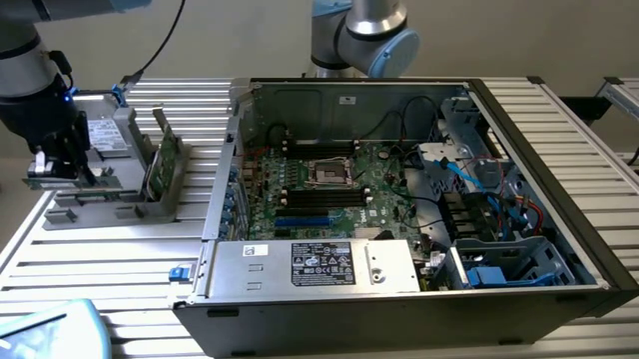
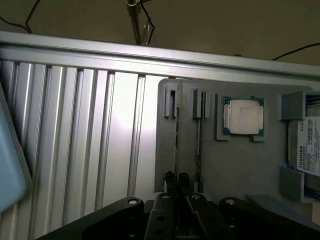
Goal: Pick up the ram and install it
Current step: 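Pick up the ram and move it above insertion slot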
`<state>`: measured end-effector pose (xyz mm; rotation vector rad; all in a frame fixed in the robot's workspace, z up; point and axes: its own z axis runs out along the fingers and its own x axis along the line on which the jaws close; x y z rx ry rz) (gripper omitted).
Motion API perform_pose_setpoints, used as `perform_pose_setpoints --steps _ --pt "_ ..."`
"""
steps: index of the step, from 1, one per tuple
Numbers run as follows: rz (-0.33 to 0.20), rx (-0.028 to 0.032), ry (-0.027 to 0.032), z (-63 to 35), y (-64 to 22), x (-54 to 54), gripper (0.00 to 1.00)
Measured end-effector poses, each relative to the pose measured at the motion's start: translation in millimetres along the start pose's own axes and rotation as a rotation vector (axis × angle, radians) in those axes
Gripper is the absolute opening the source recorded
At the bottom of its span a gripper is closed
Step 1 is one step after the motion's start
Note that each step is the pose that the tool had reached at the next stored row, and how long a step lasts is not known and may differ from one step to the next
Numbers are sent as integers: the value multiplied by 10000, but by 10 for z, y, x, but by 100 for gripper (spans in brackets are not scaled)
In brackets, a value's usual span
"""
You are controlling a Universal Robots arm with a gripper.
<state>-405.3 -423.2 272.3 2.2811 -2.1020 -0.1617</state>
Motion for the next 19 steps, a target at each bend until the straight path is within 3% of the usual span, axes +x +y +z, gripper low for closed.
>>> perform_pose_setpoints --steps 5,19 --pt "3 -64 -9 -222 -114 0 14" --pt "3 -181 -66 -853 -552 15 14"
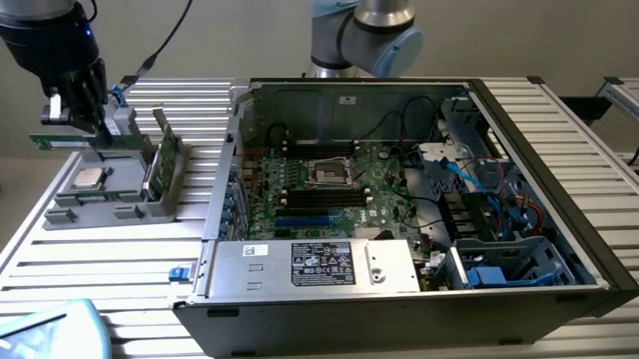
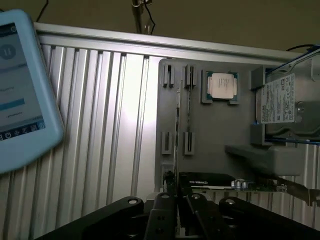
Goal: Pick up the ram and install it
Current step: 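Pick up the ram and move it above insertion slot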
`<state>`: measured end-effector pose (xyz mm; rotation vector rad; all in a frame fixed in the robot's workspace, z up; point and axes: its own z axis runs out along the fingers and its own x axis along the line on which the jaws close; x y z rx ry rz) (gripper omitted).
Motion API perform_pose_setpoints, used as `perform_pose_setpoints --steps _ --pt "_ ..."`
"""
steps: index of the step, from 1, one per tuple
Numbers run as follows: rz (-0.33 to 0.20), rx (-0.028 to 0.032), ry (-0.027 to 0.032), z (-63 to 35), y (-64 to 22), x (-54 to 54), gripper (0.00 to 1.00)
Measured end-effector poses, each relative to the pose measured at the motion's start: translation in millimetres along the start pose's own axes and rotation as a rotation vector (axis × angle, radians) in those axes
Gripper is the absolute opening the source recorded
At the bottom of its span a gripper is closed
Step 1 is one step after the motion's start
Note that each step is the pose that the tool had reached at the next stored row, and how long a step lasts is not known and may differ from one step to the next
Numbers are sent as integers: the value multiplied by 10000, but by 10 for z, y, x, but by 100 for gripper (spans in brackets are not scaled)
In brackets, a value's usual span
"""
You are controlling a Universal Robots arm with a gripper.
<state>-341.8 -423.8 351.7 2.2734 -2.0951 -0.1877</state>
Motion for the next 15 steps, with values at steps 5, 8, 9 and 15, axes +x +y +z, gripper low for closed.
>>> perform_pose_setpoints --steps 5,8,9,15 --pt "-1 -55 -40 -185 -152 5 14" --pt "-3 -84 -63 -258 -254 13 14" --pt "-2 -95 -69 -275 -288 16 14" --pt "-5 -138 -111 -364 -518 35 14"
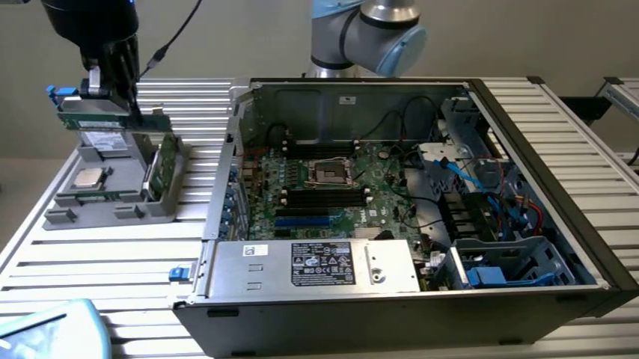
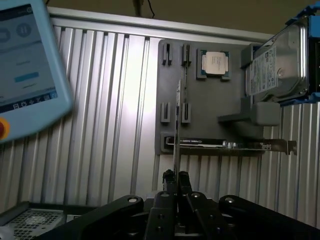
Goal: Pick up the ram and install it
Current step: 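Pick up the ram and move it above insertion slot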
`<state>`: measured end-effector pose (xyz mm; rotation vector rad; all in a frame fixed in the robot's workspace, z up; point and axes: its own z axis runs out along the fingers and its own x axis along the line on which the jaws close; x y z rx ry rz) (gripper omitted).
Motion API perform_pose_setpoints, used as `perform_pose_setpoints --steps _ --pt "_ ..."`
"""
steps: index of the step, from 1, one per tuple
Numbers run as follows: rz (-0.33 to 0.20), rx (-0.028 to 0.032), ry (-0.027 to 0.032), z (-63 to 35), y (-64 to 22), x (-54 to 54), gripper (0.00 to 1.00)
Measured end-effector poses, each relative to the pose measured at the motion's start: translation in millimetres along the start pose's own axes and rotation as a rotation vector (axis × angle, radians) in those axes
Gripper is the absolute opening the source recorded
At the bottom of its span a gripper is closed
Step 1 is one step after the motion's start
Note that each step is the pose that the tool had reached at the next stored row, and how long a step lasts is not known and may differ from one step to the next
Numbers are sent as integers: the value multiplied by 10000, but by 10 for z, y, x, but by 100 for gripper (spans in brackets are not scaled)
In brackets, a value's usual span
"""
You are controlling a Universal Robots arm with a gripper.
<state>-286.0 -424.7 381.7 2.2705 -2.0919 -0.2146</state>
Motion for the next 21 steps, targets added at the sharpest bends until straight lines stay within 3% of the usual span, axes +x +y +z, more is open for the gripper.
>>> perform_pose_setpoints --steps 13,21 --pt "-7 -60 -88 -230 -524 40 14" --pt "-18 -72 -183 -318 -869 70 14"
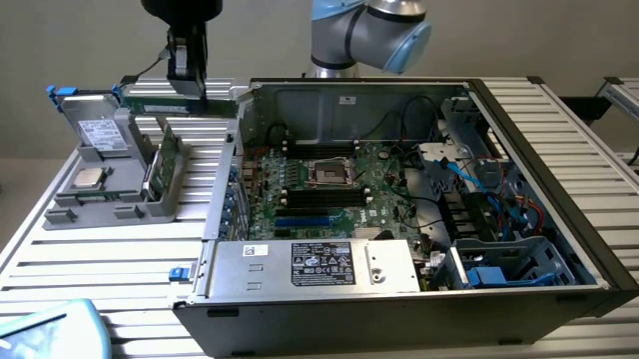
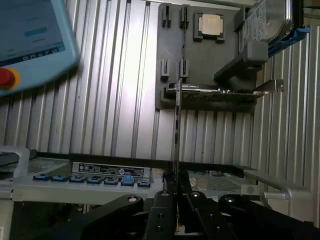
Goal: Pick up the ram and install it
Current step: 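Pick up the ram and move it above insertion slot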
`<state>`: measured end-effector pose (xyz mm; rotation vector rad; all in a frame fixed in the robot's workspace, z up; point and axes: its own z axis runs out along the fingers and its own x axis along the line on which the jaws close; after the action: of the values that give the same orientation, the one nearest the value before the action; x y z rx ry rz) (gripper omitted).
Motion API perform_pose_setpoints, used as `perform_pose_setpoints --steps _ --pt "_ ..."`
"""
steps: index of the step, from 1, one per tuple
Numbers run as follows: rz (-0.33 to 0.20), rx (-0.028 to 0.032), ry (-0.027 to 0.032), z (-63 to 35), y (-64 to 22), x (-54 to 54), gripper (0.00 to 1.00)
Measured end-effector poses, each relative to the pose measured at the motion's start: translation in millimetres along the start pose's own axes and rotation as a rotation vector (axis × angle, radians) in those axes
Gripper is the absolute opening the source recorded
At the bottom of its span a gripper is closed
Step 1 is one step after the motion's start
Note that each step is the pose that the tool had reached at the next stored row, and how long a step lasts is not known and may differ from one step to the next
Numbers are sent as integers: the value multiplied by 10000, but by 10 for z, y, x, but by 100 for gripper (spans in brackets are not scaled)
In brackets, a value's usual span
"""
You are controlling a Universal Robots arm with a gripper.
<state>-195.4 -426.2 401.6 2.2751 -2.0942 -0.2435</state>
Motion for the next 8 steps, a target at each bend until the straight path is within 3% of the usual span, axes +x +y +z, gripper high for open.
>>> perform_pose_setpoints --steps 8 --pt "-8 -41 -80 -65 -320 34 14"
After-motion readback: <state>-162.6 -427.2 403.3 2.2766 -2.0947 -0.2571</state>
